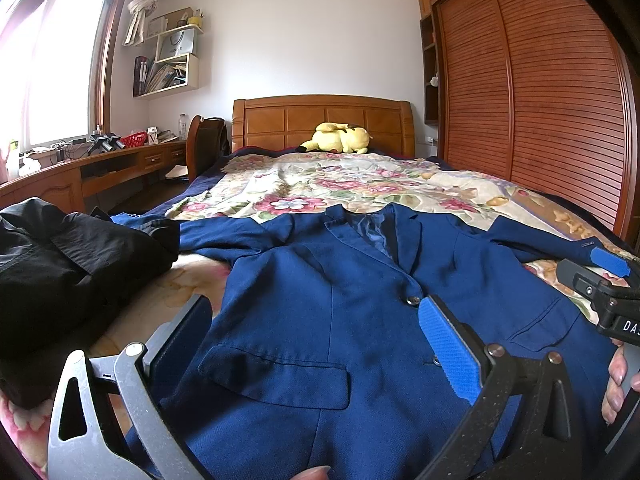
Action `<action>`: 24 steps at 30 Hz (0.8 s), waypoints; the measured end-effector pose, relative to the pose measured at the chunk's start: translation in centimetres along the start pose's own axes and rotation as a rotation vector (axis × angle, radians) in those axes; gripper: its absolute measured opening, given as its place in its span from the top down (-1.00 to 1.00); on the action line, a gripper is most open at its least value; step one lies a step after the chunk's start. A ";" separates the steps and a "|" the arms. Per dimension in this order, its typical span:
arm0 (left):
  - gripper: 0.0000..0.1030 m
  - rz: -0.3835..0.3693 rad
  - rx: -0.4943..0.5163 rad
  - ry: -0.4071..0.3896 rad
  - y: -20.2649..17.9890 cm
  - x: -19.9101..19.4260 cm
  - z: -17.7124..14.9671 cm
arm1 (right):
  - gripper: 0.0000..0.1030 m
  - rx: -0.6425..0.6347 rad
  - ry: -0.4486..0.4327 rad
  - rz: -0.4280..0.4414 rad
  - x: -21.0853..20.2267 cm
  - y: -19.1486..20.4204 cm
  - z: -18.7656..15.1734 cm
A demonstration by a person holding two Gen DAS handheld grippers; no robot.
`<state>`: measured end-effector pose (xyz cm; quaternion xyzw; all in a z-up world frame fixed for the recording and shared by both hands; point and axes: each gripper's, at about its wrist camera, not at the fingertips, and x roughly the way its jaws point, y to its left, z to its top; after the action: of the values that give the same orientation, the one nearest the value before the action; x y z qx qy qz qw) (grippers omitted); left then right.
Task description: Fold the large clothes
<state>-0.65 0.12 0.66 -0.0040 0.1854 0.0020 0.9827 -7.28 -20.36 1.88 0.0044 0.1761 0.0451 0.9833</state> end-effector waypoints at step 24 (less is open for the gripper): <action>-1.00 0.001 0.000 -0.003 0.0 0.0 -0.1 | -1.00 0.003 -0.004 0.003 -0.1 0.0 0.2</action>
<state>-0.72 0.12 0.61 -0.0041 0.1841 0.0023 0.9829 -7.29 -20.33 2.04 0.0061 0.1743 0.0465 0.9836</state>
